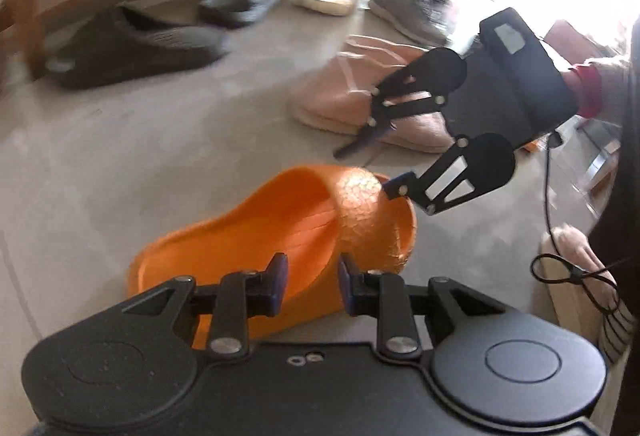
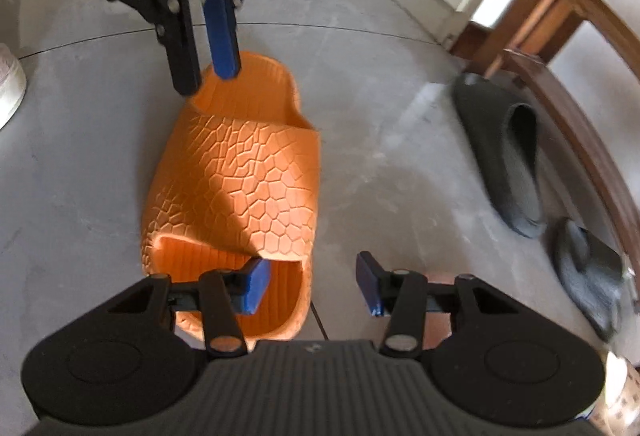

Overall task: Organize scattered shoes
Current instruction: 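Close the right tool on the orange slide while the left tool opens away, then carry the orange slide with the right tool toward the sneakers and release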

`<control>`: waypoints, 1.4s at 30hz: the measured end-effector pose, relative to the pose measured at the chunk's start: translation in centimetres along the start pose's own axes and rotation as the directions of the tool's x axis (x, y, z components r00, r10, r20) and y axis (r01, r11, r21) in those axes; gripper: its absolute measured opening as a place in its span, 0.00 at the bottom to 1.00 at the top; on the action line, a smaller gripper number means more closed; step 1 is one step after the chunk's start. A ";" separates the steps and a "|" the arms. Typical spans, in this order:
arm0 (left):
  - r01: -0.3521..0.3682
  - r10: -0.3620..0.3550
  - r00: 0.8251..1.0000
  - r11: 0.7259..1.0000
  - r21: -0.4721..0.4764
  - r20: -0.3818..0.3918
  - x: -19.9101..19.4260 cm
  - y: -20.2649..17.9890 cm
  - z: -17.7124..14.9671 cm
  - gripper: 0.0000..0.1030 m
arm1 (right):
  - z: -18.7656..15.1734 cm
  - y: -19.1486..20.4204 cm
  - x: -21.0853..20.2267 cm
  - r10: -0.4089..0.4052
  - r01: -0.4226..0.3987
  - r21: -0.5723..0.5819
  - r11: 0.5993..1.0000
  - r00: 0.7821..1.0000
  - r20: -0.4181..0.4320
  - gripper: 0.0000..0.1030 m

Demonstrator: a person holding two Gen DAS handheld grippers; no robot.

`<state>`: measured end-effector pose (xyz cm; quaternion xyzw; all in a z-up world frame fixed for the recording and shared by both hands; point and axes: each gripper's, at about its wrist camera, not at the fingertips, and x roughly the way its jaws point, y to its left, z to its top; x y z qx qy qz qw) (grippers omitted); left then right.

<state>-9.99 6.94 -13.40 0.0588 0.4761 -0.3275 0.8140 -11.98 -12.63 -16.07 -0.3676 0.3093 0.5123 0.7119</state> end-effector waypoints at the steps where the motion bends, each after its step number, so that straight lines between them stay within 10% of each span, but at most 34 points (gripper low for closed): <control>1: -0.030 0.030 1.000 0.999 -0.014 -0.005 0.0 -0.4 -0.5 0.24 | 0.2 -0.1 0.1 0.019 -0.019 0.009 1.000 1.000 0.001 0.25; 17: -0.288 0.297 0.954 0.944 -0.161 0.036 0.1 4.4 -0.1 0.30 | 2.5 0.2 0.9 0.162 -0.156 0.364 0.918 0.987 0.015 0.25; 22: -0.317 0.332 0.942 0.929 -0.191 0.053 -0.8 4.4 0.6 0.33 | 3.1 1.1 0.9 0.099 -0.099 0.377 0.921 0.995 0.020 0.25; 29: -0.197 0.197 0.971 0.980 -0.016 0.133 -1.6 0.3 5.2 0.35 | -0.3 -1.3 -3.9 -0.045 0.024 0.522 0.853 0.999 0.027 0.27; 33: -0.083 0.048 0.982 0.978 0.193 0.183 -0.1 -4.6 11.1 0.35 | -3.5 -2.5 -6.8 -0.219 0.181 0.673 0.717 0.975 -0.029 0.27; 38: -0.031 -0.037 0.982 0.935 0.352 0.184 4.0 -11.4 17.2 0.36 | -9.0 -4.3 -11.0 -0.404 0.304 0.859 0.413 0.906 -0.126 0.42; 42: 0.014 -0.082 0.986 0.905 0.425 0.143 8.3 -16.5 20.6 0.37 | -15.0 -3.8 -17.4 -0.607 0.401 0.910 0.109 0.752 -0.258 0.62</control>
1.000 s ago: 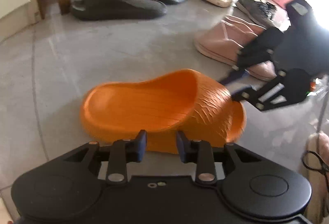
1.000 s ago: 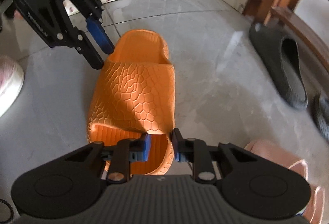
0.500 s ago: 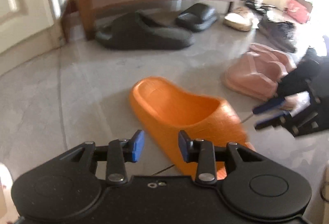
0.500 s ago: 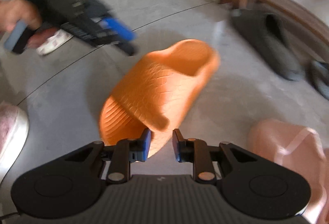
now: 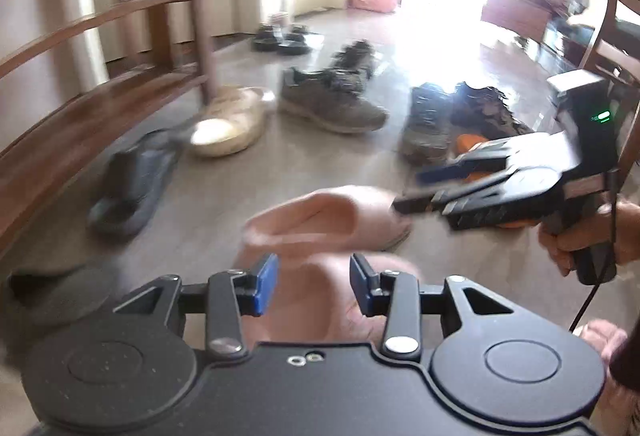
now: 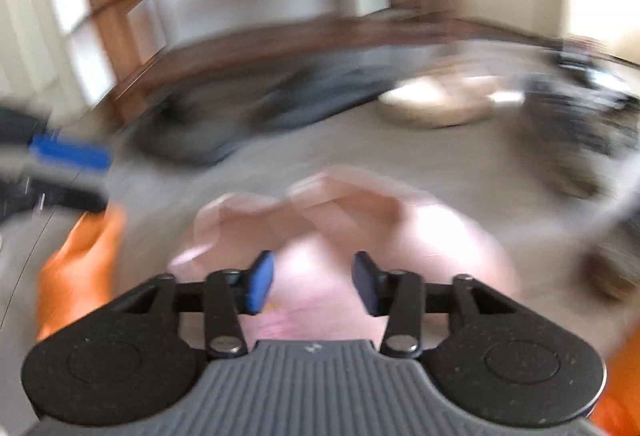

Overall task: Organize scattered shoes
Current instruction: 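Carry the orange slide with the right tool toward the sneakers and release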

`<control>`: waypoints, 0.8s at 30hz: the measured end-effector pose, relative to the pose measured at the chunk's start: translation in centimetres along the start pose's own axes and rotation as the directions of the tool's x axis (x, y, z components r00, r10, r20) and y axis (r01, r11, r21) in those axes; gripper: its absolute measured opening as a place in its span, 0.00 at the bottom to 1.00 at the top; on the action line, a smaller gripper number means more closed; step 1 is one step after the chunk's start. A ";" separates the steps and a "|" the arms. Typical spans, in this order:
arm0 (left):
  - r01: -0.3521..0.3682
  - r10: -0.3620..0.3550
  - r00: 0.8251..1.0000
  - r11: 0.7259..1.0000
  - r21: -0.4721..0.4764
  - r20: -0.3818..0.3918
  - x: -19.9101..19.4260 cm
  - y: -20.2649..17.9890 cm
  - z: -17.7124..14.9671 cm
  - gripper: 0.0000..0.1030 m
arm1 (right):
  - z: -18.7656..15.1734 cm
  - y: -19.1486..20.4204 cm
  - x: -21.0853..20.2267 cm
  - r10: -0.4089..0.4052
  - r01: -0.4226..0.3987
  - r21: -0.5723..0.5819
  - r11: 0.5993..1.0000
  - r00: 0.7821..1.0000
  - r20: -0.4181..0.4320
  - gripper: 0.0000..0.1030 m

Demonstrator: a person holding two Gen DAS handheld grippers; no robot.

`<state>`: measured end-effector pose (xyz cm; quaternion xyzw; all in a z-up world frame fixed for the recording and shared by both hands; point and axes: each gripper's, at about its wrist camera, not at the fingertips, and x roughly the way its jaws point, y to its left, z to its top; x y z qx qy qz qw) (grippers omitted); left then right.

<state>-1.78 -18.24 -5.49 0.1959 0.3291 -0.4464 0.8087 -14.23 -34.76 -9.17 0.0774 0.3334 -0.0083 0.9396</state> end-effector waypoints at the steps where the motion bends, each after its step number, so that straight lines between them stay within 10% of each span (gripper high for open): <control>1: 0.018 -0.018 1.000 1.000 0.020 -0.006 1.3 -0.8 0.9 0.38 | -0.1 -1.3 -0.8 -0.037 0.037 0.024 0.999 0.999 0.028 0.67; 4: 0.095 -0.095 0.995 0.995 0.037 -0.012 5.2 -3.0 2.9 0.54 | -0.6 -6.6 -3.2 -0.151 0.144 0.114 0.983 0.987 0.061 0.79; 16: 0.290 -0.307 0.951 0.912 -0.290 -0.016 20.2 -12.5 9.1 0.53 | -3.8 -19.2 -8.5 -0.483 0.486 0.287 0.826 0.871 -0.083 0.76; 20: 0.286 -0.347 0.927 0.898 -0.335 -0.141 26.0 -14.7 10.8 0.51 | -3.9 -21.2 -8.4 -0.488 0.496 0.287 0.819 0.866 -0.105 0.28; 24: 0.281 -0.358 0.913 0.899 -0.336 -0.197 29.6 -16.4 12.2 0.50 | -4.2 -23.8 -8.2 -0.465 0.486 0.369 0.792 0.872 -0.151 0.24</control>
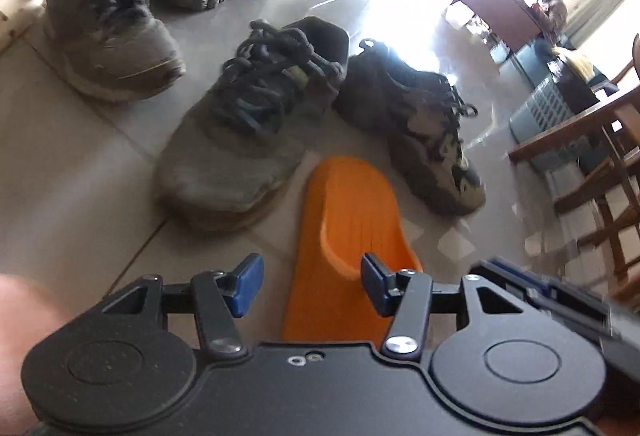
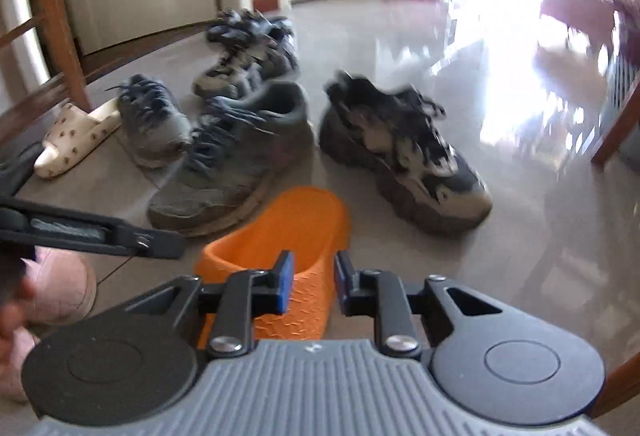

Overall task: Organize scattered shoes
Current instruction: 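Carry the orange slide with the right tool toward the sneakers and release, then grasp the ribbed orange slide with the left tool and set it beside the textured one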

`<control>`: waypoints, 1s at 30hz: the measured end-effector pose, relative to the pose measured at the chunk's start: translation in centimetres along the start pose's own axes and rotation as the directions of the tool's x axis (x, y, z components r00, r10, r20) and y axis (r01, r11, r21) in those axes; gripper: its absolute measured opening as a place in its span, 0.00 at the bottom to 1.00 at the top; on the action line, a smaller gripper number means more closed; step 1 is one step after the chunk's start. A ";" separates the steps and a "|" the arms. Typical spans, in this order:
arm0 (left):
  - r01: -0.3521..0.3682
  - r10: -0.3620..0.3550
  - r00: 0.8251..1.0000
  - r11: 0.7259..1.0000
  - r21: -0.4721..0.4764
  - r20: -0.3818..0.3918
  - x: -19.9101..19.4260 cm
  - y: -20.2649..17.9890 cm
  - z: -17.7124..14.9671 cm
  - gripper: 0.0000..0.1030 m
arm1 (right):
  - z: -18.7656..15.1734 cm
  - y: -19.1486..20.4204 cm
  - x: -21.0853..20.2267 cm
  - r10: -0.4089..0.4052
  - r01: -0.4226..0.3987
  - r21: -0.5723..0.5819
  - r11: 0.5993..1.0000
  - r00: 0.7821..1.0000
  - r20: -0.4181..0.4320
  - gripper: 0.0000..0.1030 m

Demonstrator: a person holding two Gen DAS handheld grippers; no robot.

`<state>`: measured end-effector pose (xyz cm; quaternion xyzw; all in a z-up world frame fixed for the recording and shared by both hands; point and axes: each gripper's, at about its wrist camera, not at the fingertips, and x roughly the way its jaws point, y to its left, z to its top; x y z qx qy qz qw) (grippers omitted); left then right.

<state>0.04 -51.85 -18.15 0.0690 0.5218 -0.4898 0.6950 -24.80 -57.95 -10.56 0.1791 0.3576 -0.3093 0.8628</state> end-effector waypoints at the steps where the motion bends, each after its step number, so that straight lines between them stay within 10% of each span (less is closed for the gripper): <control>1: -0.005 0.005 1.000 1.000 0.008 -0.017 0.7 -0.4 0.4 0.49 | 0.2 -0.5 0.3 -0.003 0.003 0.005 1.000 1.000 0.002 0.25; 10: -0.058 0.061 0.995 0.997 0.050 -0.073 1.8 -1.8 -1.1 0.12 | -0.2 0.2 0.7 -0.002 0.003 -0.053 0.999 1.000 0.027 0.27; 22: -0.150 0.127 0.973 0.982 -0.113 -0.191 -11.2 5.5 -16.2 0.10 | -1.6 6.8 -0.5 0.222 -0.220 -0.193 0.956 0.975 -0.013 0.27; 26: -0.218 0.173 0.960 0.955 -0.200 -0.221 -16.4 8.3 -21.3 0.10 | -2.8 11.2 -1.4 0.367 -0.371 -0.276 0.887 0.928 -0.066 0.27; 30: -0.307 0.255 0.946 0.906 -0.292 -0.202 -21.1 10.5 -25.4 0.11 | -5.3 17.3 -3.6 0.542 -0.553 -0.415 0.722 0.826 -0.157 0.27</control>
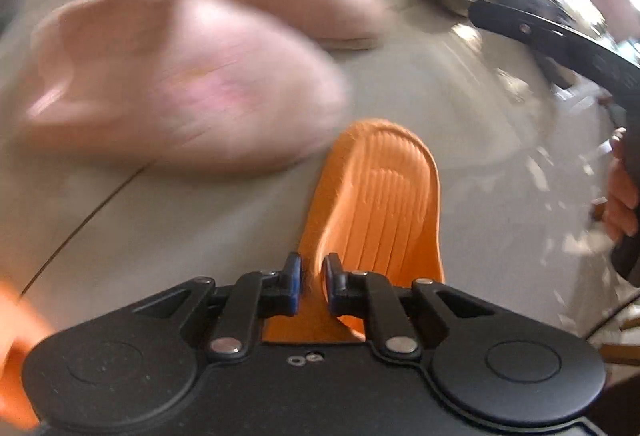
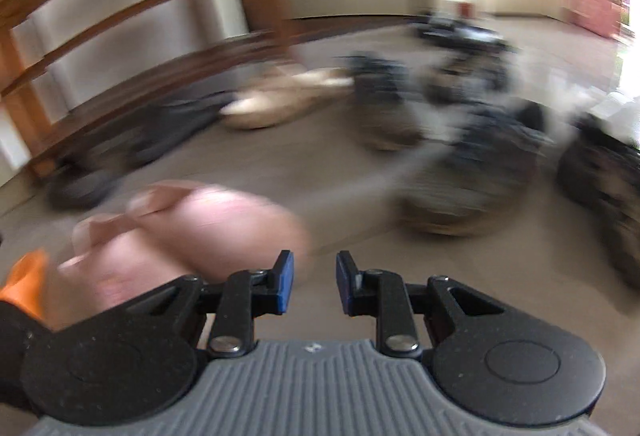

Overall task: Organize scattered shoes
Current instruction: 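Grasp the ribbed orange slide with the left tool and set it beside the textured one, then open the left tool and withdraw it from the orange slide pair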

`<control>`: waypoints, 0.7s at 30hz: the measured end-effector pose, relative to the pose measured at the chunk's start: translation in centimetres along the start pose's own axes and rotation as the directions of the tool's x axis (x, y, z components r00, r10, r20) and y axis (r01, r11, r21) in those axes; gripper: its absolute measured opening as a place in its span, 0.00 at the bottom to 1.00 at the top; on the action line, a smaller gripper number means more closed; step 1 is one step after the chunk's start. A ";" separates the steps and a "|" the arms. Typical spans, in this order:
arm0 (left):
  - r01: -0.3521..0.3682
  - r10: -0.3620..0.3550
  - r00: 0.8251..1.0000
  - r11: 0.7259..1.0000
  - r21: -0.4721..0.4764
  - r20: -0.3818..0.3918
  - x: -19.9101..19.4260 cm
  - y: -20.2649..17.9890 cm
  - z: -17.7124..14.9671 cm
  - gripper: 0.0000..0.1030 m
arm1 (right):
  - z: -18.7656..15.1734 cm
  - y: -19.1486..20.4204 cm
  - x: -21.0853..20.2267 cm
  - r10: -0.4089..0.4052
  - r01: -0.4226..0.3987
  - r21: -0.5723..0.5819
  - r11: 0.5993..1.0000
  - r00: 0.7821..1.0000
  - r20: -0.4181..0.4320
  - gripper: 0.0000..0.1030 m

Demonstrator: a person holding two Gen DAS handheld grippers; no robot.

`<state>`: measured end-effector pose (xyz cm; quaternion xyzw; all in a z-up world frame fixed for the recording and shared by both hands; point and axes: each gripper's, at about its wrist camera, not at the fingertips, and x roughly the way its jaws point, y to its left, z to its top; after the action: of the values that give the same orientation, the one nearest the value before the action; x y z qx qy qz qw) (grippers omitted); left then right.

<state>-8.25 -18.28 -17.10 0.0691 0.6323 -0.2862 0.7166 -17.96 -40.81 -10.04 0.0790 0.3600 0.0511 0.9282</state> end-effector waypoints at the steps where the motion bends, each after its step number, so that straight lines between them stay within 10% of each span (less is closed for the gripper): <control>1: -0.023 0.023 1.000 0.999 -0.028 0.009 -0.6 1.0 -0.9 0.12 | 0.0 1.5 0.4 0.045 -0.046 -0.042 0.998 0.999 -0.008 0.27; 9: -0.123 0.135 0.990 0.973 -0.195 0.046 -4.5 7.1 -6.3 0.14 | -0.4 11.5 3.7 0.284 -0.299 -0.214 0.930 0.954 -0.095 0.27; 21: -0.250 0.374 0.921 0.784 -0.569 0.110 -8.9 15.6 -6.5 0.17 | -1.3 17.9 6.5 0.404 -0.452 -0.354 0.819 0.892 -0.203 0.28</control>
<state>-6.49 0.51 -13.98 -0.0645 0.5847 0.0226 0.8083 -14.71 -22.08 -12.02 -0.0324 0.3701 0.3340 0.8663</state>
